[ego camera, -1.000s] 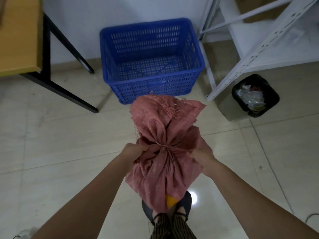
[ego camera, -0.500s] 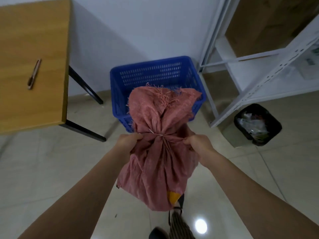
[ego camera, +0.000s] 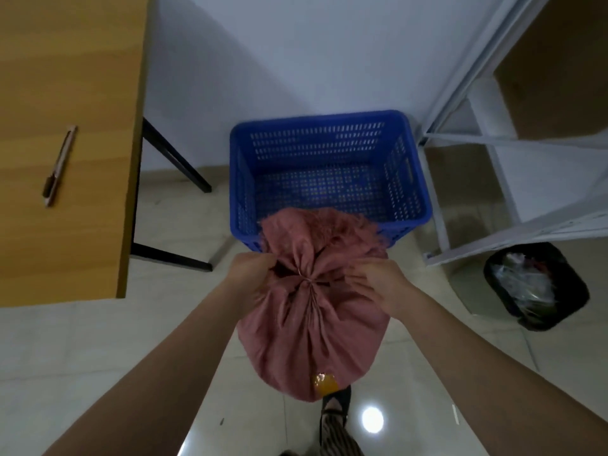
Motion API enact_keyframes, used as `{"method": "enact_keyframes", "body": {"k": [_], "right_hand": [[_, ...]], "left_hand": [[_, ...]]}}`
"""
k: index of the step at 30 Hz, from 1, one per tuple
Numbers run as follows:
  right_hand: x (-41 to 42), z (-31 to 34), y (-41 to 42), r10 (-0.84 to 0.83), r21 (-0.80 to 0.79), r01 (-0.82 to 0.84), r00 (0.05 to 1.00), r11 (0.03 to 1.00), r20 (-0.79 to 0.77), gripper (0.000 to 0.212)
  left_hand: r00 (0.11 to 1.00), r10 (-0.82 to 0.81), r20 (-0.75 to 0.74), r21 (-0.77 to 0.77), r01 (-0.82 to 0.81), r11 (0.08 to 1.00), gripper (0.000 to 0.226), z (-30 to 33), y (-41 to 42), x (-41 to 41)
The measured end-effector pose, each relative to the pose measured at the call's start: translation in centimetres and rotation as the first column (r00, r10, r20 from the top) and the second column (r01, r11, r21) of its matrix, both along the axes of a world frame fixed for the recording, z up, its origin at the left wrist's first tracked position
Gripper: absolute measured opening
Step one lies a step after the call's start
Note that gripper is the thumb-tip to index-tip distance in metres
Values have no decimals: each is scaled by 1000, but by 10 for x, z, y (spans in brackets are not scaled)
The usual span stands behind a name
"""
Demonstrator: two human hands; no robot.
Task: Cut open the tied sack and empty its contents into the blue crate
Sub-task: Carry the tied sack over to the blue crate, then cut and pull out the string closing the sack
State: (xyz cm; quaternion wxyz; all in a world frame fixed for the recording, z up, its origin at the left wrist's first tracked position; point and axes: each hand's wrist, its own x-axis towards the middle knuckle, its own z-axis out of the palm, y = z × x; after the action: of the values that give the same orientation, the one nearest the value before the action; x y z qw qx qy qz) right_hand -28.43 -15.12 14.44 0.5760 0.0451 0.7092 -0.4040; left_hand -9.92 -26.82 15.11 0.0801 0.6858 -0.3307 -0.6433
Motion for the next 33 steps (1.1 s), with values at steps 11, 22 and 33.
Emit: {"method": "enact_keyframes", "body": {"k": [11,22,33], "right_hand": [[78,92,-116,113,-131,-132,983,983,-144,20],[201,166,-203,57,-248,-98,984,964,-169,18],[237,162,-208,72,-238,-121,977,964,-203,19]], "left_hand": [[971,-152,186,-723,240,647,19,128,-83,32],[860,-176,480,-575,459,677,24,173,-185,181],[849,-280,447,-358,457,814,16,144,-197,220]]}}
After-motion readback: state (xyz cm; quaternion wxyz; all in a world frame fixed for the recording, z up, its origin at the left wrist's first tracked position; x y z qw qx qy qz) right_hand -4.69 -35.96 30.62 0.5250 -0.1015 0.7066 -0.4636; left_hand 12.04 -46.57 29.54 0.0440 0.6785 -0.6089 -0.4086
